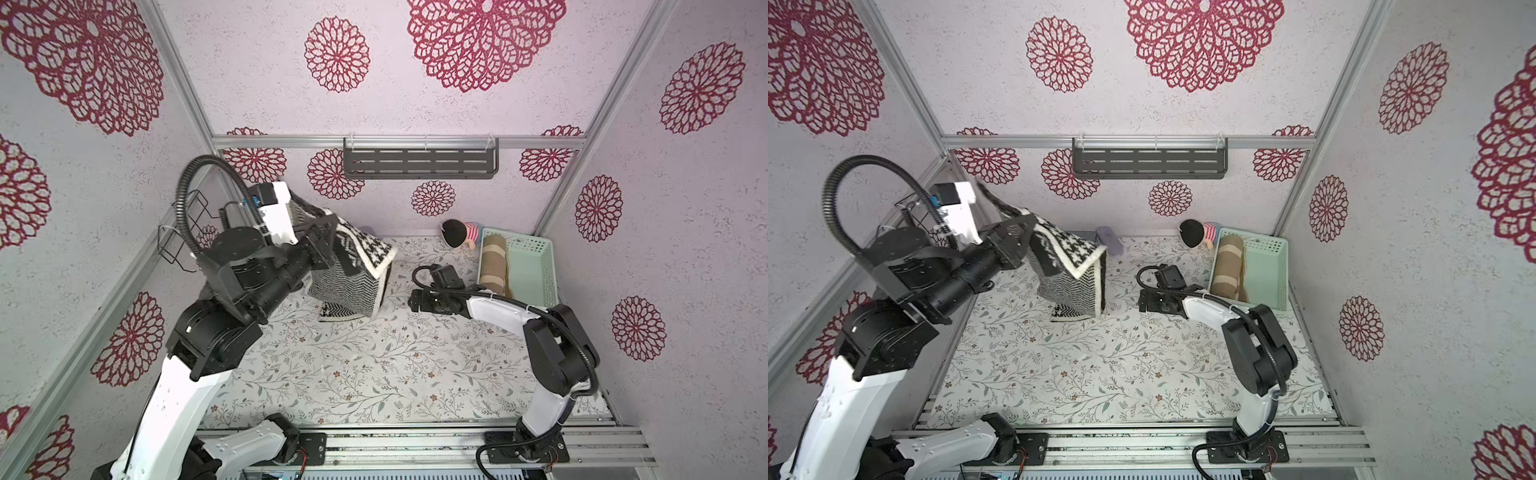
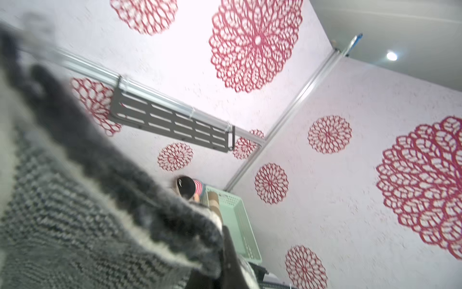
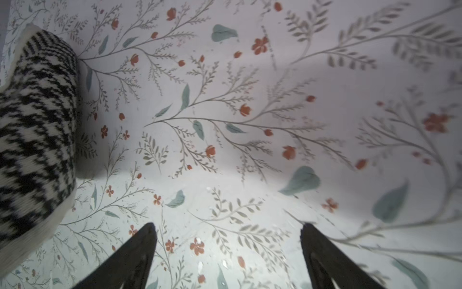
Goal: Roll up the scarf and place it into the basket
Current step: Flatten out the scarf at the center of the board.
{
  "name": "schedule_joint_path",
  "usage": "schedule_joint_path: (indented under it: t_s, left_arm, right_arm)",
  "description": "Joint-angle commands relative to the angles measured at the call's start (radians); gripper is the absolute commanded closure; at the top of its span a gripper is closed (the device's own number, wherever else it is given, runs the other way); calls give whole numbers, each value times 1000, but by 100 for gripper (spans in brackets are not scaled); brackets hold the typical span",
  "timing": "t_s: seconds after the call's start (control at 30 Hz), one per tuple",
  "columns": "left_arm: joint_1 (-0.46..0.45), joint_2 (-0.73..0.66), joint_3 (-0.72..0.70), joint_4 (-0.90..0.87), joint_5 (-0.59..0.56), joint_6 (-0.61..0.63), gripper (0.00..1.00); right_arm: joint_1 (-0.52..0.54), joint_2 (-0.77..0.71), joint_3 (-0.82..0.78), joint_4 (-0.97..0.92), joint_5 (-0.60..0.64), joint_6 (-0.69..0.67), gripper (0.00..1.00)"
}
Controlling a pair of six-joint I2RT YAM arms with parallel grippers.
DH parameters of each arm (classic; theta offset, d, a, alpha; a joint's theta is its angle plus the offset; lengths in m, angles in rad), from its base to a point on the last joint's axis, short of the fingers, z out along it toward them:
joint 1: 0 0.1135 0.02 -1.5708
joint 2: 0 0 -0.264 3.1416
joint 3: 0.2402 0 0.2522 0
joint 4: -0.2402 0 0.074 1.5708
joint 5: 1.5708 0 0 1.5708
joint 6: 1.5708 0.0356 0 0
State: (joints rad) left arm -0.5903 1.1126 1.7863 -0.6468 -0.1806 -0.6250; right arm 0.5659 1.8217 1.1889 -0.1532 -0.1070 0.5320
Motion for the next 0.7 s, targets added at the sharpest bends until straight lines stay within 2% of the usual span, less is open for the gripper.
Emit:
schedule_joint_path:
  t_s: [0.0,0.13,0.33,0.67]
  left_arm:
    - [60,13,65,44,-88,79,100]
    - [128,72,161,54,-65,105,100]
    - [141,174,284,65,-22,137,100]
    - [152,237,351,56,-3,163,100]
  right_arm:
    - [47,35,48,61,-23,47,11]
    - [104,45,-24,232,-51,68,16]
    - [238,36,-166,525,23,68,16]
    - [425,-76,-448,847,107,21,17]
